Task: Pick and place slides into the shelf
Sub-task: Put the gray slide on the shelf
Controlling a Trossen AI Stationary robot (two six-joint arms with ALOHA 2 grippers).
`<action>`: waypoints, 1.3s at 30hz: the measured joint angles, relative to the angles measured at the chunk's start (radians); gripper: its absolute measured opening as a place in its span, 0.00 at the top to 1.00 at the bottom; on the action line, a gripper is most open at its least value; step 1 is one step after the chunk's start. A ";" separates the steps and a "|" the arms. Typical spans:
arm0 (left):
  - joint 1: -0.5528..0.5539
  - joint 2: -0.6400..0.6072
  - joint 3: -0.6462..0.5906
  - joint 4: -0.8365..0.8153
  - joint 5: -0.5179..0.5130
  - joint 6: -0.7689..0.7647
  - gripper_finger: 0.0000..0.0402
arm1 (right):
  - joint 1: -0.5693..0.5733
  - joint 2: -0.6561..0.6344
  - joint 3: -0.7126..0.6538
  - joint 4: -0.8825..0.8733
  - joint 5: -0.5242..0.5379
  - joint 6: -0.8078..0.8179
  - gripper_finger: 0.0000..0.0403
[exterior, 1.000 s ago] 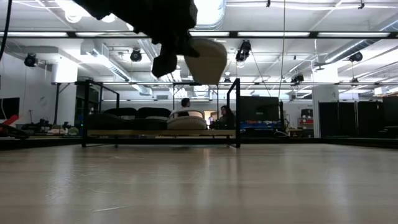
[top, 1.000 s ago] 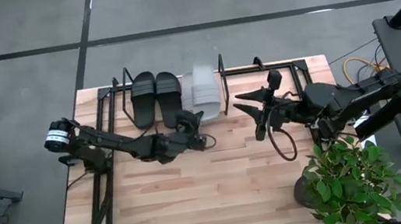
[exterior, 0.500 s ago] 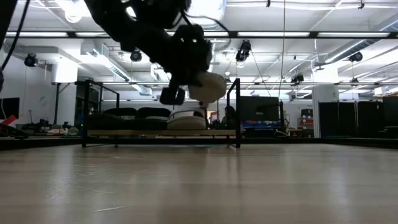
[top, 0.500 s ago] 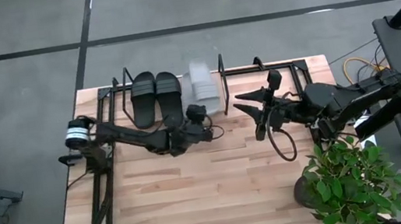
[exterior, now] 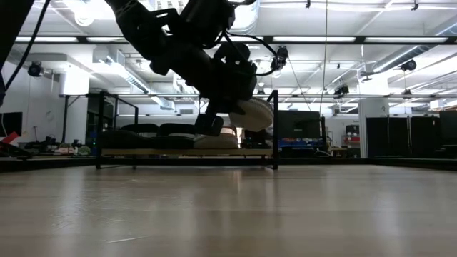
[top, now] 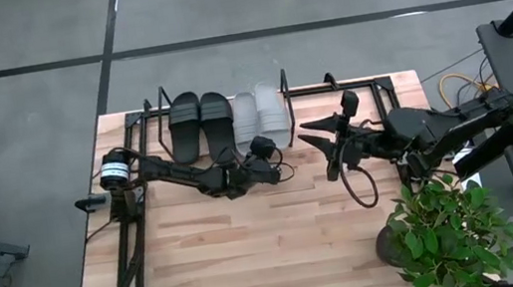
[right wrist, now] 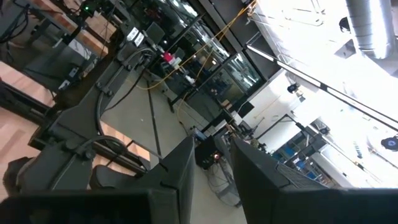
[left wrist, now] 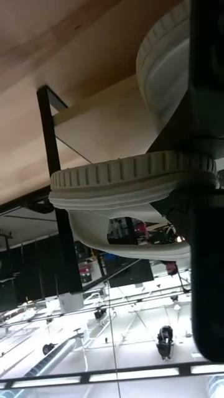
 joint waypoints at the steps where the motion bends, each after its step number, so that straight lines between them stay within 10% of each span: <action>1: 0.000 0.000 0.000 0.000 0.003 -0.001 0.95 | 0.000 0.000 -0.001 -0.001 0.000 0.000 0.76; 18: -0.029 -0.016 -0.005 0.005 0.128 -0.260 0.95 | 0.000 0.000 -0.003 -0.012 0.000 0.011 0.76; 39: -0.032 -0.016 -0.004 -0.036 0.115 -0.107 0.95 | -0.002 0.000 -0.017 -0.011 0.000 0.011 0.76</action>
